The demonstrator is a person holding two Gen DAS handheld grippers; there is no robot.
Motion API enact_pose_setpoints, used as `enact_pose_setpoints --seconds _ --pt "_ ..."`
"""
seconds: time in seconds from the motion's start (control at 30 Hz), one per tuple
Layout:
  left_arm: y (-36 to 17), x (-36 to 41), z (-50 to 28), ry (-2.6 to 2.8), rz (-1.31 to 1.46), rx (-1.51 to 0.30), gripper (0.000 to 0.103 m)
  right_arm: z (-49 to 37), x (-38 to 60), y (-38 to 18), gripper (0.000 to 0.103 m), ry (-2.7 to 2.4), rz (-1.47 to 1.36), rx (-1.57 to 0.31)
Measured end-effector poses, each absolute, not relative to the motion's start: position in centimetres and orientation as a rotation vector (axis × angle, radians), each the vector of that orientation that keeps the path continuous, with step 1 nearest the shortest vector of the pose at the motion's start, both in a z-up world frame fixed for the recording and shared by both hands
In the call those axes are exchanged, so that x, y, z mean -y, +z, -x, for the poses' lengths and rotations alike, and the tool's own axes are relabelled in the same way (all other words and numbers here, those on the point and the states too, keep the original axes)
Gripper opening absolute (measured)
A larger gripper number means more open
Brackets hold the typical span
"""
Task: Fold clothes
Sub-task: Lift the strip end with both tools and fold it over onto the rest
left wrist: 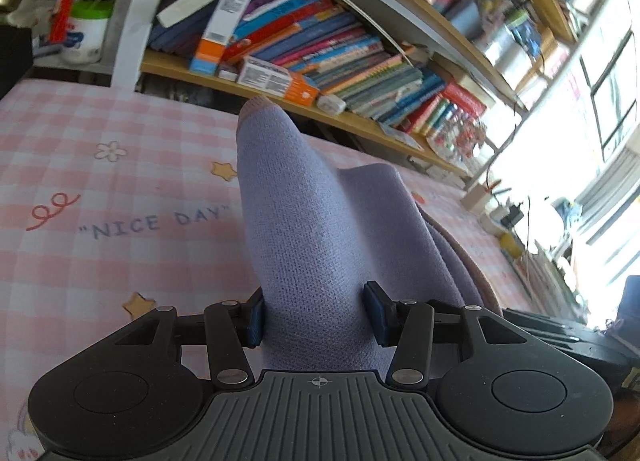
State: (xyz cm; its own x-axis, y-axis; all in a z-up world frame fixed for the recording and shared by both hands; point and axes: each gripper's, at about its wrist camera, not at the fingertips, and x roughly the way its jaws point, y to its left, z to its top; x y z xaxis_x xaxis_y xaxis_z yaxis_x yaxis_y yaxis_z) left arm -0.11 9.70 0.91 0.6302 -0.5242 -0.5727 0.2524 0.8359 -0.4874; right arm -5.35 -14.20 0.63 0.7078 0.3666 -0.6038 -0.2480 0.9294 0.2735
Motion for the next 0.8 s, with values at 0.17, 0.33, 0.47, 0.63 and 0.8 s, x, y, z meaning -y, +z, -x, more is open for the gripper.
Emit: enact_pose_setpoints --seconds 0.17,0.33,0.47,0.63,0.8 --pt "0.9 -11.6 -2.9 -0.446 0.415 -0.738 0.048 2.0 12.2 1.2 0.028 0.358 -0.142 -0.685" --pt "0.3 -13.2 -7.3 -0.423 0.423 -0.723 0.048 -2.6 10.4 1.2 0.028 0.381 -0.097 -0.668" --pt "-0.2 -14.4 -10.9 -0.404 0.427 -0.713 0.048 -6.8 8.8 0.6 0.028 0.387 -0.087 -0.667" --pt "-1.1 -15.2 -14.6 -0.356 0.431 -0.676 0.047 -11.5 7.3 -0.3 0.028 0.39 -0.076 -0.661" --pt "-2.2 -15.5 -16.7 -0.32 0.444 -0.661 0.047 -14.0 6.6 -1.5 0.028 0.388 -0.057 -0.639"
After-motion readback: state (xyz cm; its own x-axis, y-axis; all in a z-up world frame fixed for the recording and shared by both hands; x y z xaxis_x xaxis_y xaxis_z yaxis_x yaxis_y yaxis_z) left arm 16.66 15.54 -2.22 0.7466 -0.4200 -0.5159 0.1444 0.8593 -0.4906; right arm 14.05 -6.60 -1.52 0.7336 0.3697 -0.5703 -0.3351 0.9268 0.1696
